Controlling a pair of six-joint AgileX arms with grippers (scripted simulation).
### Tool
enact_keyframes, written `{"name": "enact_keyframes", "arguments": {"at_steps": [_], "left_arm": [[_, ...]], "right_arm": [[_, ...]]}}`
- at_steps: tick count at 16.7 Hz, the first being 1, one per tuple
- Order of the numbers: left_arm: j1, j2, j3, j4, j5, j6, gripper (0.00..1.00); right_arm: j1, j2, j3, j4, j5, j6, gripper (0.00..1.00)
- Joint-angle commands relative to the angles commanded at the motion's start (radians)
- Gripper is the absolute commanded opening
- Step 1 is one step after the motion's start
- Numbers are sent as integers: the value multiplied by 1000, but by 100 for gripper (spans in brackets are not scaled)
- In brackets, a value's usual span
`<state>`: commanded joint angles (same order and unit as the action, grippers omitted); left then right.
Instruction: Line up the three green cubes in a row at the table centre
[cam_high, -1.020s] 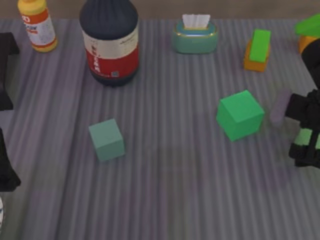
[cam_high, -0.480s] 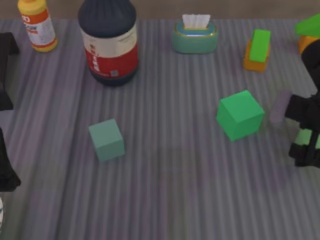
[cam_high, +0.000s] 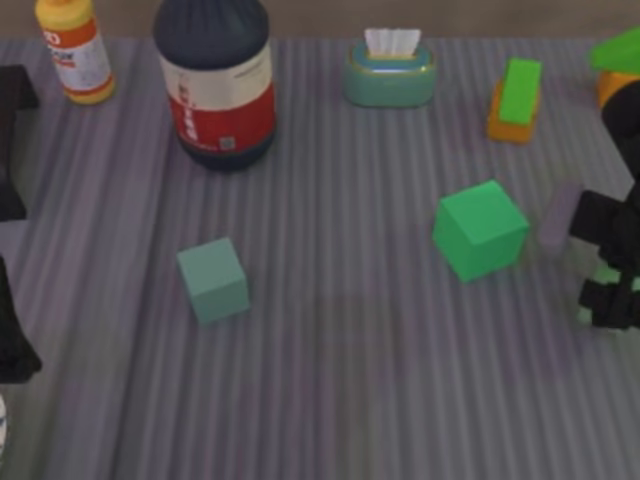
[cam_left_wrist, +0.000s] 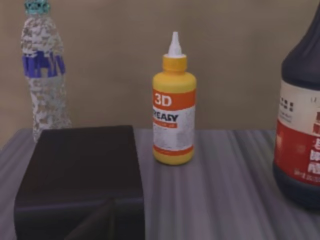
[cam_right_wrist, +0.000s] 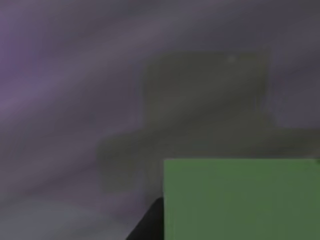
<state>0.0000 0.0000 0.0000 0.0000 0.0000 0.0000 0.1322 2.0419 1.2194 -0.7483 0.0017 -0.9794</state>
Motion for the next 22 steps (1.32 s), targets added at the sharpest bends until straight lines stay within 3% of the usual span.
{"name": "enact_keyframes", "arguments": {"at_steps": [7,17,22], "left_arm": [[0,0,0,0,0,0,100],[0,0,0,0,0,0,100],[0,0,0,0,0,0,100]], "right_arm": [[0,0,0,0,0,0,0],[8,-139,152,-288,-11,17,0],[6,-142,158,-297,-11,19,0]]}}
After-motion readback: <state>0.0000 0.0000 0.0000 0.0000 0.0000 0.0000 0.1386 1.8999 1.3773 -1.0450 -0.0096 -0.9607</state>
